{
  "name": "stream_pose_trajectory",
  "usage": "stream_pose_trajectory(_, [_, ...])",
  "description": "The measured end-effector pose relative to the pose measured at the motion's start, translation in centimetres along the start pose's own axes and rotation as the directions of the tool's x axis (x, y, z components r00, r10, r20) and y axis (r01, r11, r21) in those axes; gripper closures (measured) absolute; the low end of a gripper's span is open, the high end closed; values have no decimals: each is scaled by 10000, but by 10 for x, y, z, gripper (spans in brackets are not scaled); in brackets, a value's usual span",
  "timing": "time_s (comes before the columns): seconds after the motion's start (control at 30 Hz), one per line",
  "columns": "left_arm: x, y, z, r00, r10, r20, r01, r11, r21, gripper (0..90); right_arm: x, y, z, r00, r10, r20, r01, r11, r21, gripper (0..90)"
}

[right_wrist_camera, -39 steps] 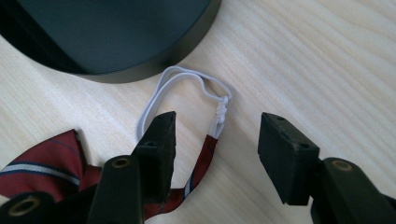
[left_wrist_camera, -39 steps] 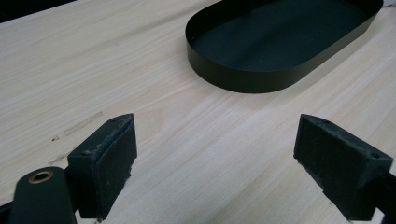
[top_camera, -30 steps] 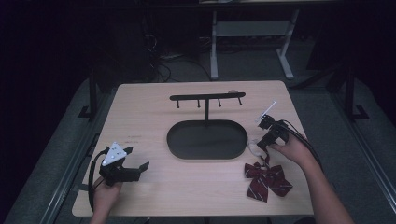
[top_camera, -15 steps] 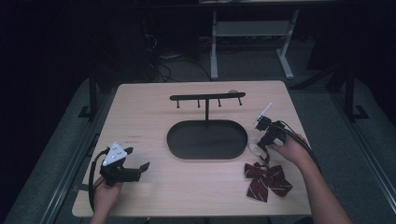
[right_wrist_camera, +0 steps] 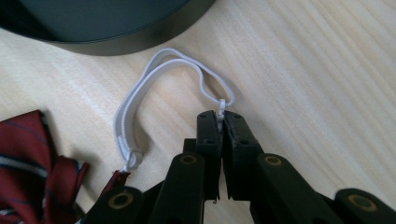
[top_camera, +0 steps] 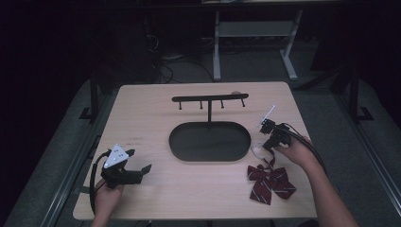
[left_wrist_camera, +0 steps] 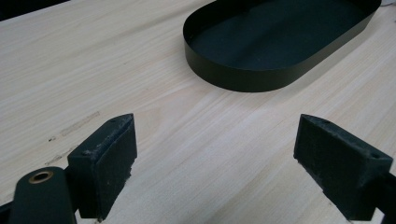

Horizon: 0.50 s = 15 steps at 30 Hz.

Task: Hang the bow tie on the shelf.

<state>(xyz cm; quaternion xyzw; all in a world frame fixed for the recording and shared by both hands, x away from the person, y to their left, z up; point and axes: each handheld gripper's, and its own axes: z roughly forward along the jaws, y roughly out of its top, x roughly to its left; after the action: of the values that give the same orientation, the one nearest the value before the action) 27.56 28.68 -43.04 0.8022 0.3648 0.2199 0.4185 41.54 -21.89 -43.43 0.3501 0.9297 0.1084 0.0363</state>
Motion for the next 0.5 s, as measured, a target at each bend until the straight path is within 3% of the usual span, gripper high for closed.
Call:
stream_pose_trajectory(0.3, [-1,0,0,10000,41,-13,-41,10000,31,132,-1,-7,-12,9991,-70,-415,53,9992,-394,860])
stream_pose_trajectory(0.5, [-1,0,1,10000,15,-23,-15,10000,27,132,0,-12,-23,9939,-500,-978,418,9956,-845,860])
